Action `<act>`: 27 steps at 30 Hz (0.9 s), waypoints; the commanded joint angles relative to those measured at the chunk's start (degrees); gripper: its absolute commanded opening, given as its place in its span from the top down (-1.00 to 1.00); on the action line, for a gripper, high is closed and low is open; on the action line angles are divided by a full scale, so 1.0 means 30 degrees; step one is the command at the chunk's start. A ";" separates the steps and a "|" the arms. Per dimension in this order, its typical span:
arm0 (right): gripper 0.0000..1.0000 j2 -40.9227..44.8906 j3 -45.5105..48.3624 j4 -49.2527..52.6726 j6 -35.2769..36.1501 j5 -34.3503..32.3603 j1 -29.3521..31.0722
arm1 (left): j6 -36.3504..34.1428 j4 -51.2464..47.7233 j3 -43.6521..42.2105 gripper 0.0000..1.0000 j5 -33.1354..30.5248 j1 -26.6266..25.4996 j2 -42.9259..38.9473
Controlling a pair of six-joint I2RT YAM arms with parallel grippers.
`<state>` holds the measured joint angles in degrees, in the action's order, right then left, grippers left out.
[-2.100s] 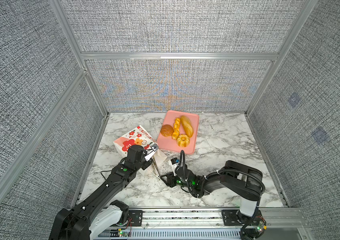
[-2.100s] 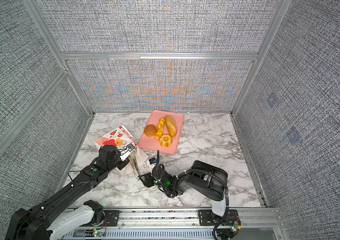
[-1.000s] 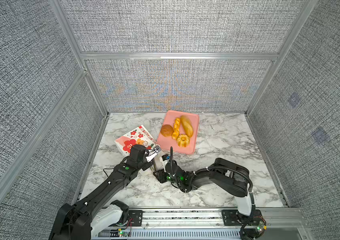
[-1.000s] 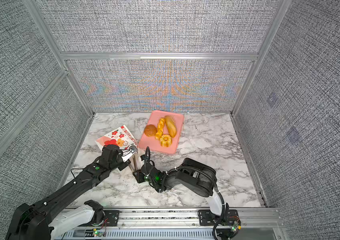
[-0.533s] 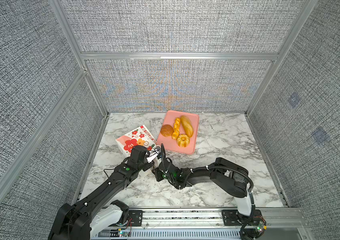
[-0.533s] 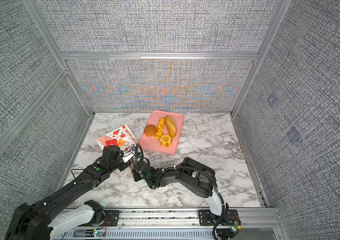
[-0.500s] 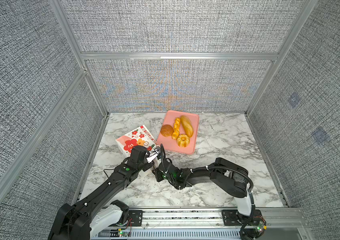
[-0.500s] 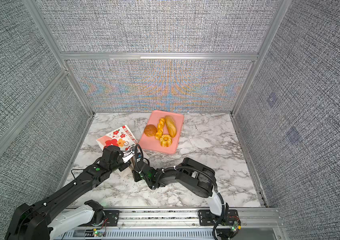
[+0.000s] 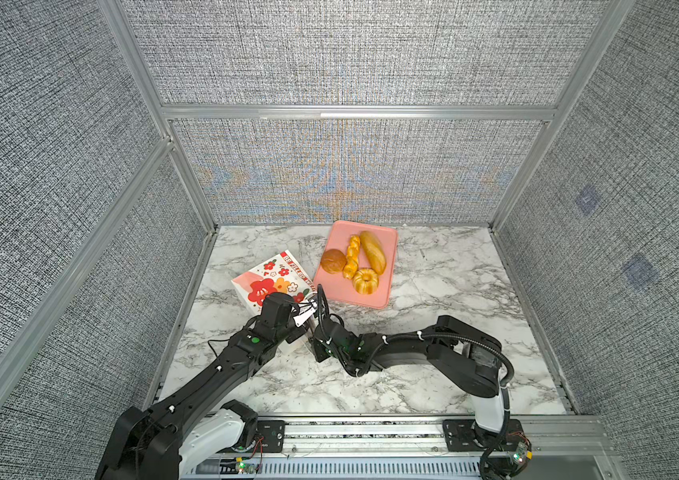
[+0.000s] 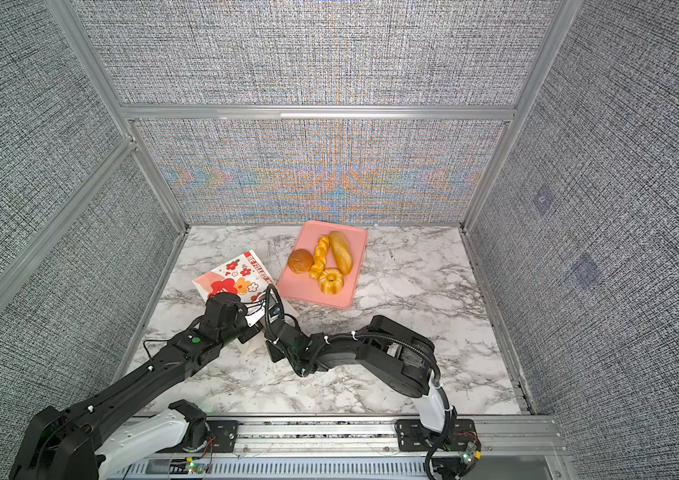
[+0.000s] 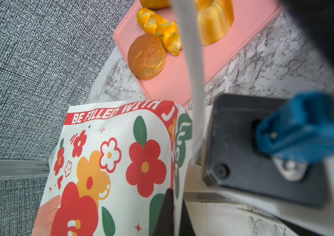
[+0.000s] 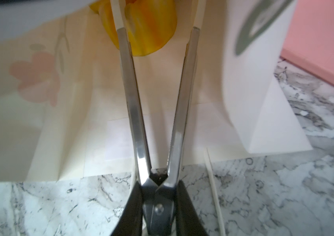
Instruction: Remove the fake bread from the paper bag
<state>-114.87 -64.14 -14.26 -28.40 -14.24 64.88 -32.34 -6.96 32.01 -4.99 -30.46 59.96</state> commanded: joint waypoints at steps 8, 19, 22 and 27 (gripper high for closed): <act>0.77 0.0930 -0.0493 0.3800 0.0371 0.0677 -0.0034 | 0.0389 0.0156 0.0220 1.00 0.0362 -0.0100 0.0049; 0.81 0.4005 0.1688 0.5691 0.0093 0.1780 -0.0012 | 0.1013 0.0423 0.0723 1.00 -0.0445 -0.0107 0.0613; 0.81 0.3735 0.0396 0.8568 0.0723 0.2228 -0.0001 | 0.1155 0.0301 0.0894 1.00 -0.0576 -0.0102 0.0788; 0.82 0.4472 0.0990 1.0294 0.0298 0.1847 0.0090 | 0.1447 0.0244 0.1102 1.00 -0.1225 -0.0113 0.1010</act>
<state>-102.89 -62.48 10.35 -26.89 -8.45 65.06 -29.32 -6.96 34.76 -6.81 -30.76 62.67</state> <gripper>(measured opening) 0.210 0.054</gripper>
